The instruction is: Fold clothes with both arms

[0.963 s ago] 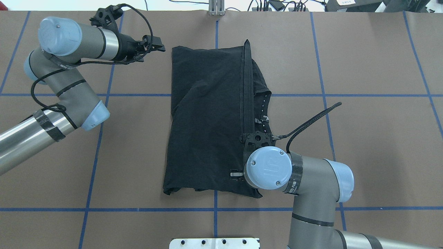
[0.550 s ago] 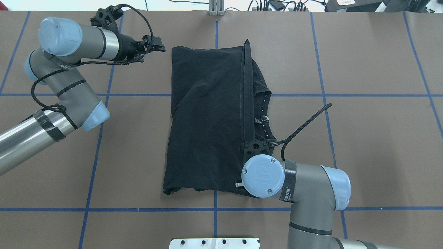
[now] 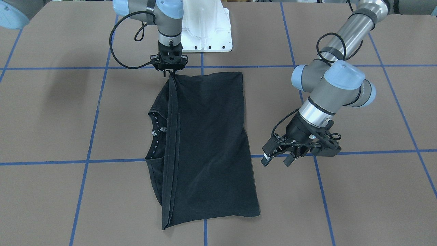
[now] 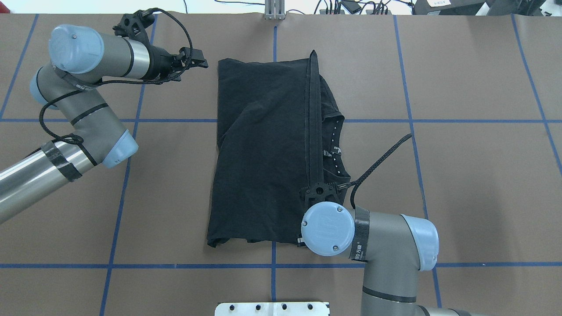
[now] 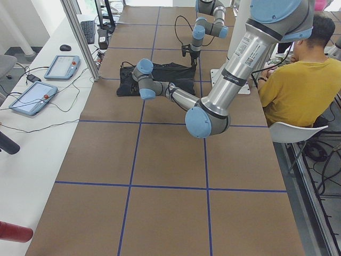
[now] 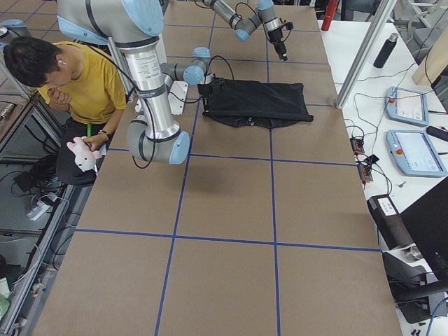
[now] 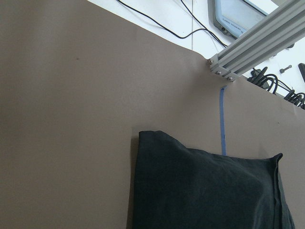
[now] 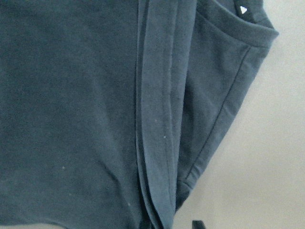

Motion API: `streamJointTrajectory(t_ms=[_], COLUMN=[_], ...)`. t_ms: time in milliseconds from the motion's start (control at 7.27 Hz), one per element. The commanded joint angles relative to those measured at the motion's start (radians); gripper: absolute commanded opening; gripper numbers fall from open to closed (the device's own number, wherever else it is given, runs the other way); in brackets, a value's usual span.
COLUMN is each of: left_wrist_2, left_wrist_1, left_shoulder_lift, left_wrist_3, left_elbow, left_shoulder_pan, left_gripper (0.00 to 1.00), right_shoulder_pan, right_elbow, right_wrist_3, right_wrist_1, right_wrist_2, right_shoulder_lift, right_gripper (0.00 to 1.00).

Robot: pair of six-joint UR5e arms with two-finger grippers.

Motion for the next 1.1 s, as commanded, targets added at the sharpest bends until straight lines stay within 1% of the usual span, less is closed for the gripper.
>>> streamJointTrajectory(t_ms=[0,138,413,688,825,963], left_wrist_2=[0.001,0.001,0.001,0.001,0.001,0.002], left_wrist_1=[0.0,0.0,-0.002,0.0,-0.002,0.0], left_shoulder_lift=[0.001,0.001,0.001,0.001,0.001,0.001], left_wrist_3=[0.0,0.0,0.0,0.0,0.0,0.0], left_elbow=[0.002,0.003,0.003,0.003,0.003,0.003], left_shoulder_pan=[0.001,0.001,0.001,0.001,0.003,0.003], left_gripper=[1.0,1.0,1.0,1.0,1.0,1.0], right_shoulder_pan=[0.005,0.008,0.015,0.029,0.028,0.023], right_elbow=[-0.002,0.0,0.0,0.03,0.032,0.034], right_wrist_3=[-0.006,-0.006,-0.02,-0.02,-0.011,0.036], right_wrist_1=[-0.001,-0.001,0.001,-0.005,-0.005,-0.005], right_wrist_2=[0.001,0.006,0.014,0.024,0.034,0.031], right_shoulder_lift=[0.006,0.006,0.006,0.004,-0.001,-0.011], right_gripper=[0.24,0.0,0.0,0.0,0.0,0.0])
